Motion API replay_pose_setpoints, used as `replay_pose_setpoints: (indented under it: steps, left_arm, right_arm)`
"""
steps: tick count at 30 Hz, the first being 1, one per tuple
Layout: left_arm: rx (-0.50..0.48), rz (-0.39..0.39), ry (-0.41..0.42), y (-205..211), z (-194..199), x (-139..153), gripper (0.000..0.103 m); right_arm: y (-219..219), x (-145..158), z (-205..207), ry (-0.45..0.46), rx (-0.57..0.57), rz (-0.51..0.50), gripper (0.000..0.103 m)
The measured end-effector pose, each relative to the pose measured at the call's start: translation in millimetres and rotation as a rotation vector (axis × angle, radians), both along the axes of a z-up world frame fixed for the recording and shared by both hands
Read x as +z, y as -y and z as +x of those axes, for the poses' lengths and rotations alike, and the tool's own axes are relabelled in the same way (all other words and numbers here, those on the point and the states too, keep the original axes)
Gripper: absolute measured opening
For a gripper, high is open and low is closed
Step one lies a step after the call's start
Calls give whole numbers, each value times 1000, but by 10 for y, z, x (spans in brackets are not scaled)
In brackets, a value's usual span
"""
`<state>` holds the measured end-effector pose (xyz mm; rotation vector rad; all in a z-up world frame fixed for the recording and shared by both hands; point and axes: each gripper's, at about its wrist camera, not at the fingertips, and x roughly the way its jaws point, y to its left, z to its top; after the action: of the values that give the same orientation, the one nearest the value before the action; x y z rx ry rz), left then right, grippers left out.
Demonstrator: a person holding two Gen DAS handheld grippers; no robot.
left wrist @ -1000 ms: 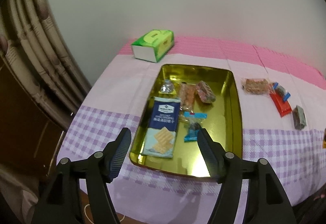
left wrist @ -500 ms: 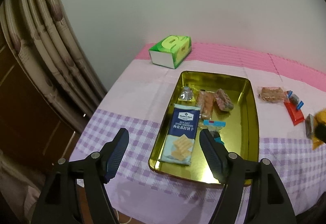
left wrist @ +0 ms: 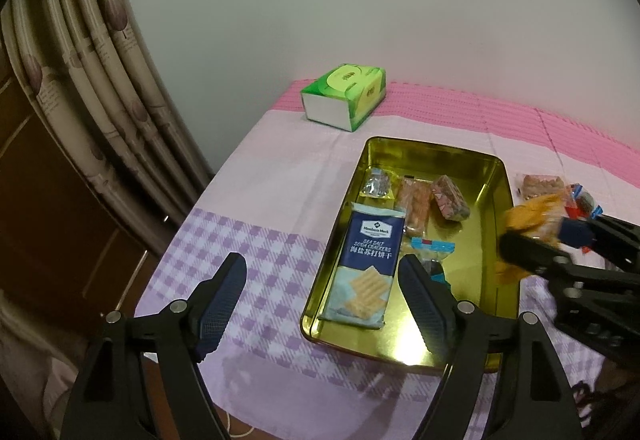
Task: Organize snacks
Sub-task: 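Lower the yellow bag into the tin and open the right gripper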
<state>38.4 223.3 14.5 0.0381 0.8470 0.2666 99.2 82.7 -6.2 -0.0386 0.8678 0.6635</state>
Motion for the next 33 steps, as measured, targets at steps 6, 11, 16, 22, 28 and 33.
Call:
replay_pose_setpoints:
  steps: [6,11,16,22,28,33]
  left_arm:
    - [-3,-4,-9,2,26,-24,79]
    - [-4,-10,-16,-2,41,-44,79]
    - [-11,-6,-22,10,43,-60,79]
    - [-17,-4,-24,14,43,-70,80]
    - [-21,-4,-32,18,52,-78,80]
    - [-31,3,-44,35,68,-105,80]
  right_arm:
    - [-199,-181,186,-46,18,-23,41]
    - [-287,-325,341,-85,18,-48,41]
    - [-354,-434,421,-99,21,-79,41]
    - [-354,-519,459,-105,11,-89,41]
    - [-343,-532,480,-104,3,-90,42]
    - [-338,-510,492,-95,-7,-91,44]
